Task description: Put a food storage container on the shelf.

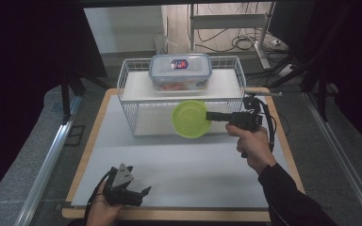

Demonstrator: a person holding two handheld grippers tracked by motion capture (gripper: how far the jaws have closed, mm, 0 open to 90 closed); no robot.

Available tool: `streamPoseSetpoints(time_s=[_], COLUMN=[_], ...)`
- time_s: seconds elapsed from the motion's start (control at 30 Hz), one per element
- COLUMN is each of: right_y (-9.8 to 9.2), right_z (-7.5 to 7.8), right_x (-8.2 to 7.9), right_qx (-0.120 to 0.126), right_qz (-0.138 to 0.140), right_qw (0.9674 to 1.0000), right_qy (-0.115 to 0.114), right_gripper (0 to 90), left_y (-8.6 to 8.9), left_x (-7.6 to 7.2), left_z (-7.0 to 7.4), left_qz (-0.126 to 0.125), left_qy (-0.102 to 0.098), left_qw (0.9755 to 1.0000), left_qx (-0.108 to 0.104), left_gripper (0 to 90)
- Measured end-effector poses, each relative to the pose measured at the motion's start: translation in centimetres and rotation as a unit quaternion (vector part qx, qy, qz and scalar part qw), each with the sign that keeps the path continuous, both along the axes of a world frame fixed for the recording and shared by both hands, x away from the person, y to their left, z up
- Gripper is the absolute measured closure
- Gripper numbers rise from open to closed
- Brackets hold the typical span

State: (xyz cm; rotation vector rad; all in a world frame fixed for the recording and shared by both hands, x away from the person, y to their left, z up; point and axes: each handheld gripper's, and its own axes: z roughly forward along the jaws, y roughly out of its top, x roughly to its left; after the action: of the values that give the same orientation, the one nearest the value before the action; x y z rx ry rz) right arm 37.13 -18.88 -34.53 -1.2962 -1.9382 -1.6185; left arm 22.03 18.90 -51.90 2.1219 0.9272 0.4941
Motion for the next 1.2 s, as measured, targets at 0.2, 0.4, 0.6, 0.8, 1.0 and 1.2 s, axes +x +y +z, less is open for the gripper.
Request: streamPoseSetpoints(time_s=[0.2,0.4,0.6,0.8,1.0,1.2], right_y=[-0.2,-0.2,0.2,0.4,1.0,2.2], right_z=[2.2,4.4,6.2,7.2,8.0,8.7], right_x=[0.7,1.8,3.1,4.5,5.9,7.5], right_qx=[0.013,0.017,0.019,0.026,0.026,0.017], right_qz=[-0.007,-0.018,-0.032,-0.051,-0.065,-0.082], right_qw=[0.9998,0.9996,0.9990,0.9979,0.9971,0.9961], right_qy=[-0.010,-0.014,-0.027,-0.029,-0.028,-0.028], right_gripper=[82.4,82.4,82.4,82.5,82.5,82.5], left_y=[0.0,0.1,0.1,0.2,0.2,0.2], left_x=[0.0,0.0,0.0,0.0,0.1,0.1], left_z=[0.0,0.0,0.1,0.1,0.1,0.1], left_qz=[0.004,0.004,0.005,0.006,0.005,0.004], left_qy=[-0.002,-0.001,-0.003,-0.003,-0.002,-0.001], left_qw=[1.0000,1.0000,1.0000,0.9999,1.0000,1.0000], left_qx=[-0.004,-0.006,-0.007,-0.008,-0.007,-0.007], left_gripper=[5.0,5.0,5.2,5.3,5.5,5.6])
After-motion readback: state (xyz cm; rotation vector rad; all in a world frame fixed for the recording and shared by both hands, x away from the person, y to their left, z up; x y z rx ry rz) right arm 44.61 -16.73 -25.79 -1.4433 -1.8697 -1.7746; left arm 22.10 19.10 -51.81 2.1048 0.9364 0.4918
